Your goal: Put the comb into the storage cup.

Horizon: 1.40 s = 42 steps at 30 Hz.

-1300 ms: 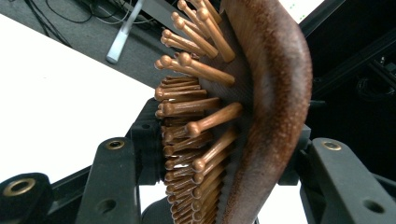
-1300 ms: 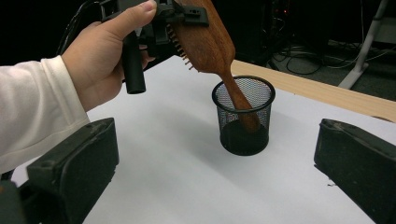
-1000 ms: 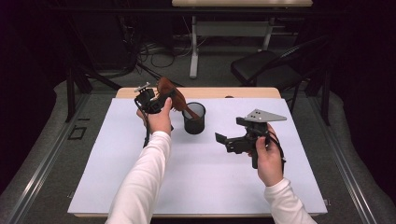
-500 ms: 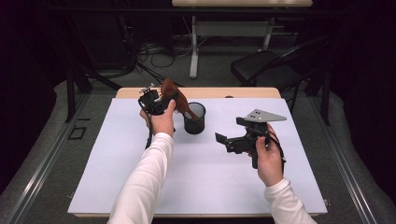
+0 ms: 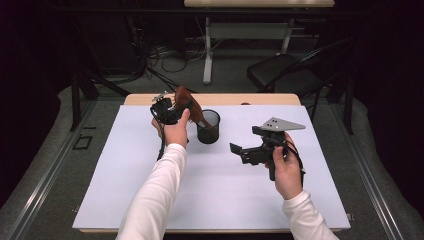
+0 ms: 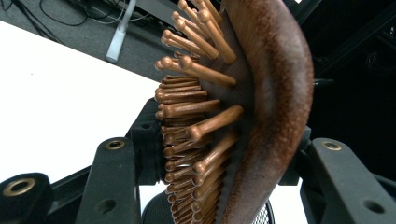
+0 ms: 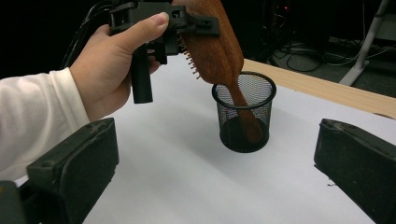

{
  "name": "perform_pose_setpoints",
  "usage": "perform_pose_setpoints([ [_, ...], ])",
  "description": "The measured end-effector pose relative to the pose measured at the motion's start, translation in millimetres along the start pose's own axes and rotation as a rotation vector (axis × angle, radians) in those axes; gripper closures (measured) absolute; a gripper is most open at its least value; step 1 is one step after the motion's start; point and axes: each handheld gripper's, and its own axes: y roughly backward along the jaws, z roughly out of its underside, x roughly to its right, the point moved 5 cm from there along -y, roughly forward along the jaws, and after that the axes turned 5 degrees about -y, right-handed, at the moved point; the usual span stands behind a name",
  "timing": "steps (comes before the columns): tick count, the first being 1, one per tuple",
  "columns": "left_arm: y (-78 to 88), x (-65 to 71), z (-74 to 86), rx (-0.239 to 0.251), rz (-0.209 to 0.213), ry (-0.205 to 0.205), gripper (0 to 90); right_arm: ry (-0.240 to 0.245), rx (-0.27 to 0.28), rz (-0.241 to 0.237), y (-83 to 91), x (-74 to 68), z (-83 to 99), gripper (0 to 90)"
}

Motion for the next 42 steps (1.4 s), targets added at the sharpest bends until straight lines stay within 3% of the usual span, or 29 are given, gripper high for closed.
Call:
perform_pose_setpoints([
  [16,-2.2,-0.7,1.7,0.007,0.015,-0.023,48.3,-0.005,-0.002,-0.003,-0.8,0.0,0.8,0.0],
  [27,-2.4,-7.3,1.5,0.001,0.016,0.02,48.0,0.002,-0.006,-0.006,-1.9,-0.3,1.3,0.0],
  [42,-2.2,-13.8,1.5,-0.014,0.036,0.035,47.0,0.004,-0.009,-0.007,-2.5,-0.1,2.0,0.0],
])
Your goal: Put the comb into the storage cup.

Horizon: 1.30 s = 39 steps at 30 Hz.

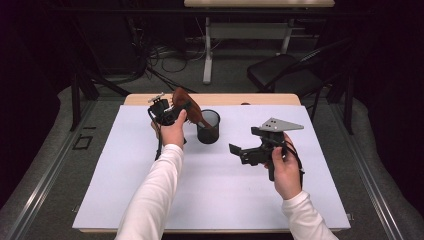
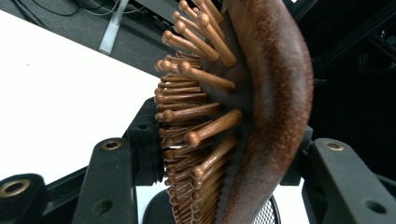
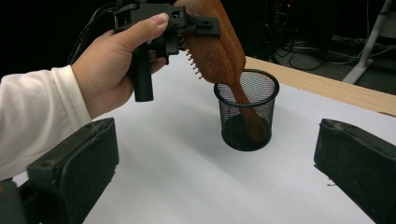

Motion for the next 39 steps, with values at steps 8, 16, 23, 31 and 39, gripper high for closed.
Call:
perform_pose_setpoints([
  [8,0.4,-2.2,-0.4,-0.013,0.015,0.01,46.3,-0.004,-0.003,0.002,-1.2,1.0,0.9,0.0],
  [16,-0.1,-2.0,0.4,0.0,0.008,0.008,45.3,-0.009,-0.005,-0.002,-2.4,1.3,2.0,0.0],
  [23,0.2,-2.0,-0.3,-0.002,0.004,0.007,45.3,-0.012,-0.008,-0.001,-2.6,2.0,2.4,0.0],
  [31,0.4,-3.3,-0.7,-0.012,0.014,0.023,45.3,-0.012,-0.008,-0.001,-2.8,2.3,2.7,0.0],
  [39,0.0,-3.2,-0.1,0.001,0.007,0.03,44.5,-0.01,-0.009,0.0,-2.8,2.6,2.9,0.0],
])
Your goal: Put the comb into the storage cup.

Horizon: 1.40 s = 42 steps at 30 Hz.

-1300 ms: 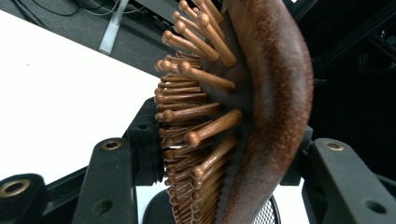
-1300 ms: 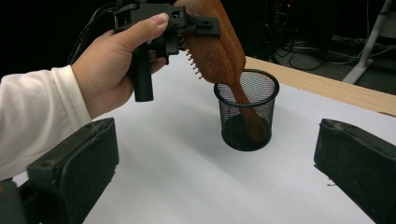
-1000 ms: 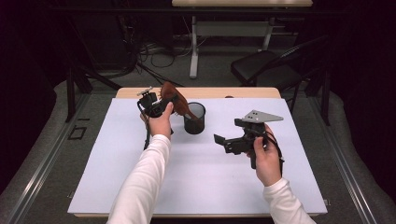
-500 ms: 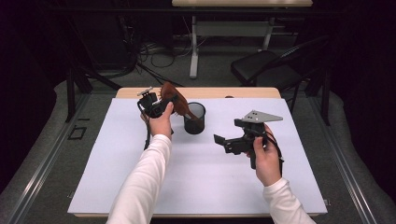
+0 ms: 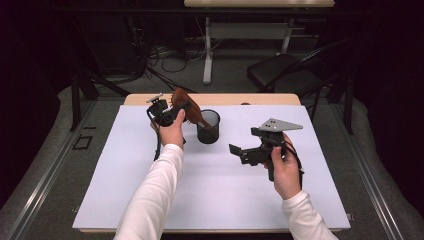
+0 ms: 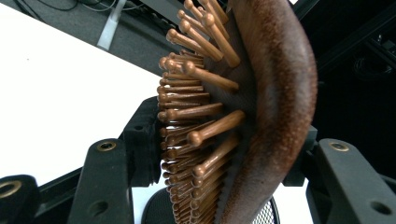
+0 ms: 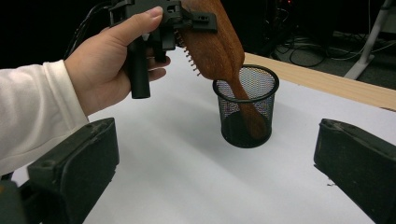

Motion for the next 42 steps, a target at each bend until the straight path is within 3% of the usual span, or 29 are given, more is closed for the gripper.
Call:
perform_pose_setpoints([
  [3,0.1,0.0,-0.3,0.01,0.007,0.024,42.1,0.0,0.0,-0.001,0.0,0.2,0.0,0.0],
  [11,0.8,-0.7,-2.0,0.021,0.007,-0.002,30.3,-0.001,-0.001,-0.001,-0.1,-0.3,0.2,0.0],
  [18,1.0,-0.2,-2.7,0.031,0.009,0.002,22.2,0.003,-0.005,-0.001,-0.7,-0.5,0.7,0.0],
  [22,2.5,0.8,-4.4,0.052,-0.008,-0.004,16.2,0.004,-0.005,0.0,-1.0,-0.5,1.0,0.0],
  [30,7.2,0.4,-7.6,0.061,-0.034,-0.026,13.5,0.002,-0.003,0.0,-0.6,-0.1,1.0,0.0],
  [33,8.8,0.2,-9.2,0.066,-0.033,-0.018,6.5,0.001,-0.002,0.001,-0.1,0.6,0.8,0.0],
  [42,12.9,-3.9,-12.4,0.049,-0.053,-0.006,0.5,-0.002,-0.007,0.004,-1.0,1.0,2.2,0.0],
])
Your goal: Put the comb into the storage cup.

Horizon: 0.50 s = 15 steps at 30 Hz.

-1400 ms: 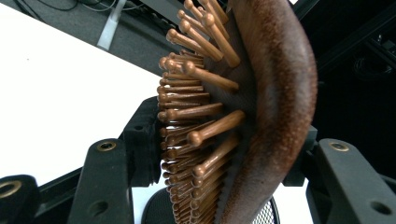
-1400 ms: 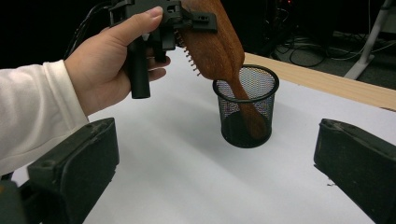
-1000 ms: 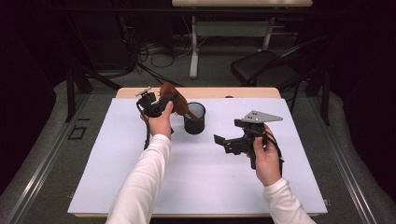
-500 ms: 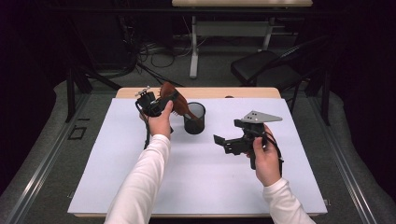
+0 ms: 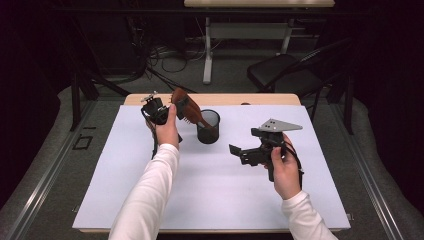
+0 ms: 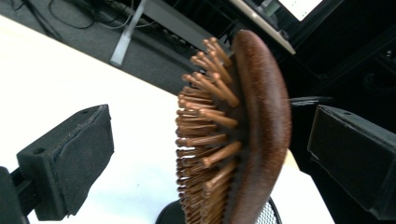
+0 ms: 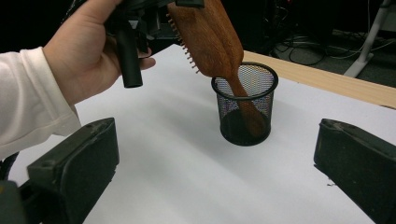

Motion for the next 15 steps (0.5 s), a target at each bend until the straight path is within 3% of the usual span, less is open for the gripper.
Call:
perform_pose_setpoints([
  [7,5.6,0.7,-3.6,0.011,-0.003,-0.003,0.5,0.0,-0.003,0.002,-0.4,0.6,0.6,0.0],
  [15,11.9,3.5,-6.4,-0.002,0.016,-0.044,0.5,-0.001,0.0,0.005,-0.1,2.0,0.2,0.0],
])
